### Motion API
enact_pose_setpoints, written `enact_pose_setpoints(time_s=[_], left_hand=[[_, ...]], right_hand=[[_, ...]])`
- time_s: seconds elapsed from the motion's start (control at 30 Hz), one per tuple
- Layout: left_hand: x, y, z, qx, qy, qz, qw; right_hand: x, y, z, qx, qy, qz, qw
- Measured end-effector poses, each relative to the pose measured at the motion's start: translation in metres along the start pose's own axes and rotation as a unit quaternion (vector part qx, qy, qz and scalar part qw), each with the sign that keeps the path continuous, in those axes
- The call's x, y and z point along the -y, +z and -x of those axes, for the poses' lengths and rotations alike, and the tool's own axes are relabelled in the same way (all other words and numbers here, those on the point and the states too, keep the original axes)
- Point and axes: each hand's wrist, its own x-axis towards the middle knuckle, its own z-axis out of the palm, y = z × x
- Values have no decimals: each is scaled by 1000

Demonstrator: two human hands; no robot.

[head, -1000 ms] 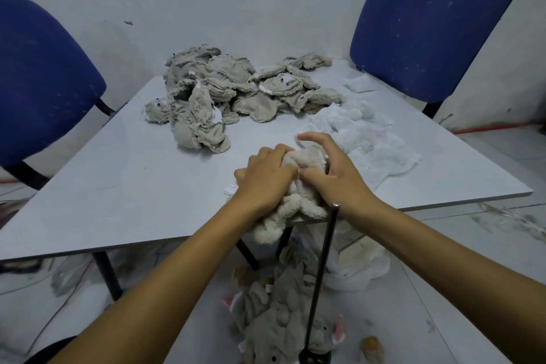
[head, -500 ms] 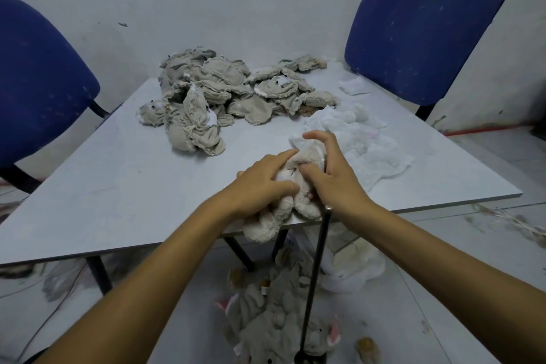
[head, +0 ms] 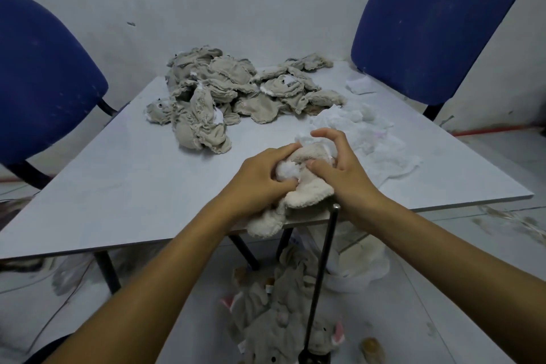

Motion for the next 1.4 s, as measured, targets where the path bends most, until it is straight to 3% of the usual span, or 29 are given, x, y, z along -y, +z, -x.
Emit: enact_pose_setpoints(time_s=[0.1, 0.17, 0.23, 0.27, 0.33, 0.37, 0.43, 0.53, 0.63, 0.67, 0.73, 0.8, 0.87, 0.93, 1.0, 1.13, 1.2, 1.27, 1.3, 1.33, 1.4], left_hand=[[-3, 8, 4, -172, 26, -60, 983], [-9, 16, 4, -212, 2, -74, 974], [-9, 15, 1, -163, -26, -10, 986], [-9, 11, 0, -114, -42, 89, 988], [-10, 2, 3, -29, -59, 291, 954], [-11, -2, 4, -10, -57, 328, 943], [-15, -3, 6, -31, -63, 297, 952], [-23, 1, 5, -126, -108, 264, 950], [-28, 7, 5, -191, -49, 86, 977], [-26, 8, 5, -189, -43, 59, 979], [-25, 1, 4, -115, -102, 156, 976], [-24, -10, 3, 17, -149, 356, 922], [-22, -14, 3, 43, -141, 455, 878], [-21, -9, 4, -14, -136, 389, 911], [-23, -2, 6, -98, -122, 230, 960], [-25, 10, 6, -220, -52, 25, 974], [-23, 9, 2, -136, -73, 133, 979], [-23, 3, 3, 36, -85, 355, 930], [-21, -1, 2, 85, -76, 415, 903], [-19, -4, 1, 102, -68, 423, 898], [-16, -4, 1, 30, -57, 339, 939]], right_hand=[[2, 2, -1, 48, 11, -40, 998], [2, 2, 1, 86, 14, -37, 995], [3, 2, 1, 76, 24, -51, 995], [3, 1, 1, 61, 27, -58, 996], [3, -2, 0, 40, 16, -31, 999], [2, -4, -1, 40, 5, -9, 999], [3, -6, -1, 53, -25, 23, 998], [10, 3, 6, 86, -123, 107, 983], [8, 16, 12, 92, -176, 162, 967], [7, 17, 13, 90, -175, 165, 966], [9, 14, 13, 89, -179, 176, 964], [13, 8, 10, 87, -169, 170, 967], [18, 1, 7, 91, -155, 154, 972], [21, 0, 7, 101, -147, 139, 974], [19, 4, 9, 96, -152, 124, 976], [19, 12, 8, 60, -153, 101, 981], [21, 9, 6, 69, -119, 74, 988], [20, 3, 7, 76, -89, 79, 990], [19, 0, 8, 79, -80, 72, 991], [19, -1, 8, 83, -71, 56, 992], [21, -1, 8, 92, -75, 60, 991]])
